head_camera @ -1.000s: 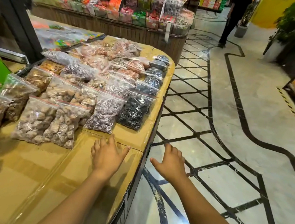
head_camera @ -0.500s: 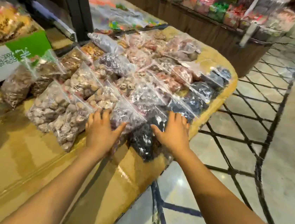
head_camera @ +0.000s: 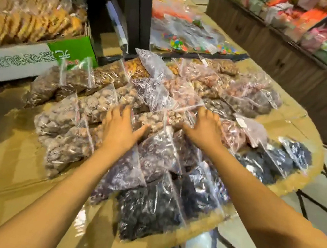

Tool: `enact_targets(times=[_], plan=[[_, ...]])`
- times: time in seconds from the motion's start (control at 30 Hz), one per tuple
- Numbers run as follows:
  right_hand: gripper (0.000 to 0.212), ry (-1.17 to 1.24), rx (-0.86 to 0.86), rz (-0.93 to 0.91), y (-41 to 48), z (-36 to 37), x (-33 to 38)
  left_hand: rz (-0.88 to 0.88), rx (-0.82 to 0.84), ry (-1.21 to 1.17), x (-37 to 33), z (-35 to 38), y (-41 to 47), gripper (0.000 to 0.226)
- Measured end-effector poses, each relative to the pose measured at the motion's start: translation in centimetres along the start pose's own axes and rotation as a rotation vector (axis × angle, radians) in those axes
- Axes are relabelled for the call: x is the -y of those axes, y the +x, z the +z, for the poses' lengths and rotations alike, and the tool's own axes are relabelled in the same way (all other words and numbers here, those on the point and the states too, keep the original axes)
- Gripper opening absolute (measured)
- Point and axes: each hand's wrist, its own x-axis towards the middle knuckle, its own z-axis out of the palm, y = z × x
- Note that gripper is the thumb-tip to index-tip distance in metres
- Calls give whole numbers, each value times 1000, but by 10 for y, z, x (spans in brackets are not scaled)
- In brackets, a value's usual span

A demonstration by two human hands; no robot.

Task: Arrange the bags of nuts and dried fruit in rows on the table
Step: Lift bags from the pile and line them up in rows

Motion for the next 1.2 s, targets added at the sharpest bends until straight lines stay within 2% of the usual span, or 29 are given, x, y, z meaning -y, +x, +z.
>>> enact_targets(times=[0.1,0.2,0.37,0.53,0.67,0.8,0.87,1.0,1.07,1.13,1.2], plan=[[72,62,127,-95,56,7,-9,-42,34,-37,-27,21,36,93],[70,65,231,-194,102,12,-23,-168,63,-84,-50,35,66,99],[77,55,258,-300,161,7,-44,-300,104,-65,-66,46,102,104],[76,50,313,-341,202,12,-44,-364,86,22,-70,43,124,102],[81,165,283,-322,230,18,-29,-395,45,-36,-58,33,143,119],[91,246,296,-266,258,26,3,-400,22,-84,-52,24,175,121],[97,281,296,-213,274,34,18,-401,88,-135,-49,21,192,123],[111,223,390,-171,310,51,44,-323,264,102,-33,16,231,119],[108,185,432,-142,326,61,51,-270,301,144,-30,19,245,111],[102,197,455,-96,332,60,58,-265,418,184,-36,26,248,94],[105,218,497,-71,333,60,61,-271,526,220,-41,34,249,81]])
